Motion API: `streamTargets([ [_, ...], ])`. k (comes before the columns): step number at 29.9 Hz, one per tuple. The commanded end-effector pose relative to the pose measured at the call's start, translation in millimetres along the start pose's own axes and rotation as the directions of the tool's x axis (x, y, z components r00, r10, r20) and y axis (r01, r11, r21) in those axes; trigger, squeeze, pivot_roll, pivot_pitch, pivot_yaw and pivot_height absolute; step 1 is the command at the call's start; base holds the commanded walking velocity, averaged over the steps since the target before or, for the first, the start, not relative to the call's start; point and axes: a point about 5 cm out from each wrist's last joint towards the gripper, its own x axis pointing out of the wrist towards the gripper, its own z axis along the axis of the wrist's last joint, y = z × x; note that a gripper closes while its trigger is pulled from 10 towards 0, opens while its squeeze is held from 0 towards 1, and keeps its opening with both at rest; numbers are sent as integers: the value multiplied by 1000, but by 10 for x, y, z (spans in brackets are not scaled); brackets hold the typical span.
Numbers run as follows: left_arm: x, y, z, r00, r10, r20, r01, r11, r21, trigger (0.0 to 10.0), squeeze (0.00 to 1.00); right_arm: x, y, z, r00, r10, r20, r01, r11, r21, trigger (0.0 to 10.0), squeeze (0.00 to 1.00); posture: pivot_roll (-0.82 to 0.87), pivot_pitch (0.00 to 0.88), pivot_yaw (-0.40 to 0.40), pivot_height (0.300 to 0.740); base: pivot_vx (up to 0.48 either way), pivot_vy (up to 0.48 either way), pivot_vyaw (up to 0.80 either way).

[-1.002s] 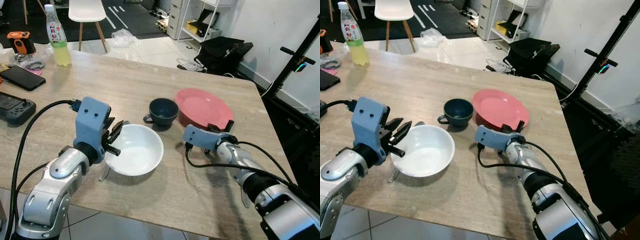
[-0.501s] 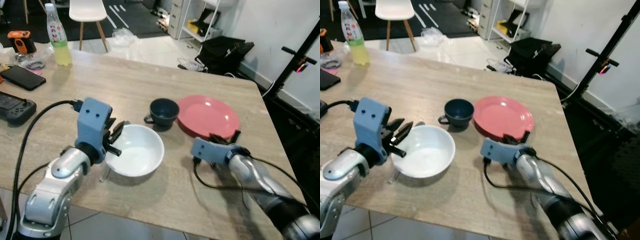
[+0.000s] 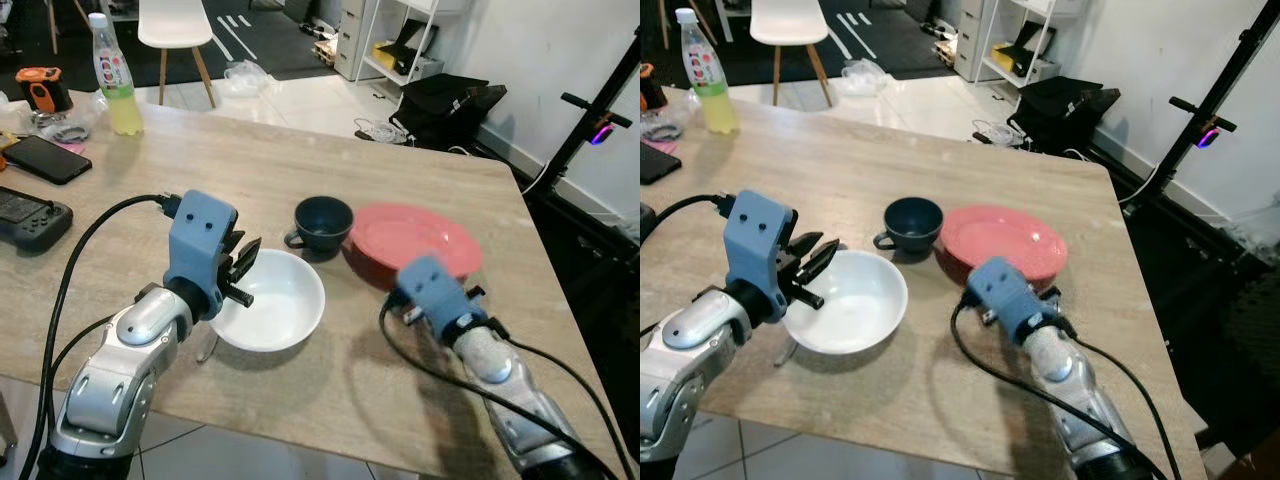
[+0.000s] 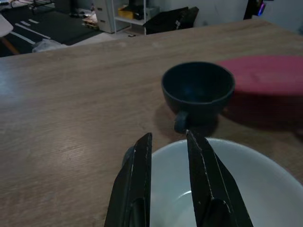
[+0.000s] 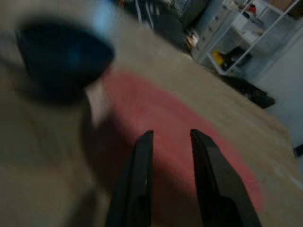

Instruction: Setting the table

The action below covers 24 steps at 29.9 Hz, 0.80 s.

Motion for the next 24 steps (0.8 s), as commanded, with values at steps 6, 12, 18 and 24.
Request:
streamTargets([
  [6, -86, -20, -77, 999, -36, -22, 34, 997, -64, 10000, 0, -315, -168, 231, 991, -87, 98, 40, 914, 404, 10000, 0, 90, 141, 8, 740, 0, 0, 0],
  [12, -187, -77, -56, 996, -93, 0, 92, 991, -99, 10000, 0, -593, -317, 333, 949, -303, 91, 220, 838, 500, 10000, 0, 80, 130, 14, 740, 0, 0, 0],
  [18, -141, -104, -108, 999, -42, 17, 44, 983, -179, 10000, 0, -884, -258, 110, 875, -483, -45, 451, 777, 439, 10000, 0, 60, 111, 24, 740, 0, 0, 0],
  [24, -110, -181, -197, 998, -56, 11, 57, 986, -158, 10000, 0, -1018, -136, -97, 852, -503, -145, 515, 756, 404, 10000, 0, 43, 93, 32, 740, 0, 0, 0],
])
